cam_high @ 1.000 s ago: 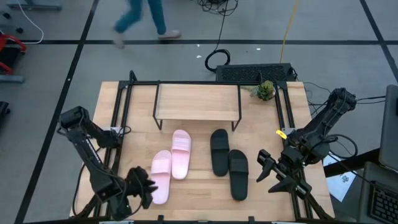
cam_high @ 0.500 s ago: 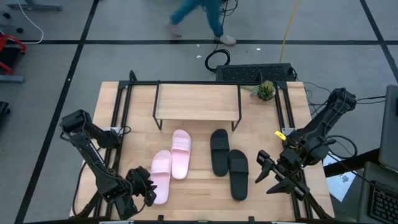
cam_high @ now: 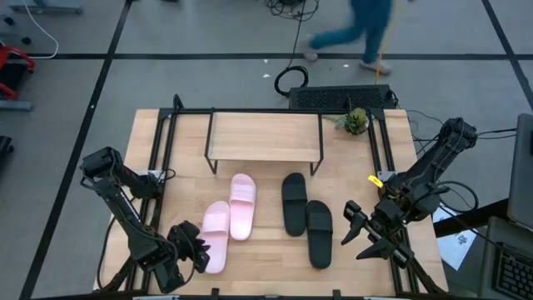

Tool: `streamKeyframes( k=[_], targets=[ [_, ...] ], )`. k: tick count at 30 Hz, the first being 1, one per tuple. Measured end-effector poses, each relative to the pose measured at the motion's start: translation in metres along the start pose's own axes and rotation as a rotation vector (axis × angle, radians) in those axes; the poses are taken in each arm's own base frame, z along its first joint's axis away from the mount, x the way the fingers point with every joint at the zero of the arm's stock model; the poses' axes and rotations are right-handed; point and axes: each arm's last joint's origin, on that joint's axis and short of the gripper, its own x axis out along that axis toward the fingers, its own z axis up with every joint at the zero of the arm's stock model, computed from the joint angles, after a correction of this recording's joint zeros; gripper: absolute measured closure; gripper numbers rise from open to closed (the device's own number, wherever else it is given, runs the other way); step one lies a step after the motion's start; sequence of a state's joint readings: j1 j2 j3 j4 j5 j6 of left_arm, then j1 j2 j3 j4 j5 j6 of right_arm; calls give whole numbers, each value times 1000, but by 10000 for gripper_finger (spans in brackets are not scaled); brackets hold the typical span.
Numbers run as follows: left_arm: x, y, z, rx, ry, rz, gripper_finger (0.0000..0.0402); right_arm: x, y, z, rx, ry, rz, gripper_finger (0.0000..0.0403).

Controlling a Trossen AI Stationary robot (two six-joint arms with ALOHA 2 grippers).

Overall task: Pick and place slides into the shelf
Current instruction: Put the left pink slides on the shelf

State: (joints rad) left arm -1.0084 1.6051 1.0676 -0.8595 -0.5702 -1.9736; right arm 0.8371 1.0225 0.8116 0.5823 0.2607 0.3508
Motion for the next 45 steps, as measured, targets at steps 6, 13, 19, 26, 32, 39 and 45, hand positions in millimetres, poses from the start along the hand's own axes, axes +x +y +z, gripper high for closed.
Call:
streamKeyframes(
  k=[6,13,19,26,32,39,45],
  targets=[
    [0,3,1,-11,5,35,221,0,0,0,0,-1,-1,209],
    [0,5,2,11,0,49,121,0,0,0,3,-5,-3,209],
    [5,4,2,58,-20,66,86,0,0,0,1,-5,-3,209],
    [25,5,2,91,-58,143,108,0,0,0,1,-5,-3,209],
    [34,4,3,147,-41,189,142,0,0,0,1,-5,-3,209],
    [33,9,5,198,-39,239,182,0,0,0,0,-5,-3,209],
    [34,10,5,207,-41,250,207,0,0,0,-21,-5,-4,209]
  ],
)
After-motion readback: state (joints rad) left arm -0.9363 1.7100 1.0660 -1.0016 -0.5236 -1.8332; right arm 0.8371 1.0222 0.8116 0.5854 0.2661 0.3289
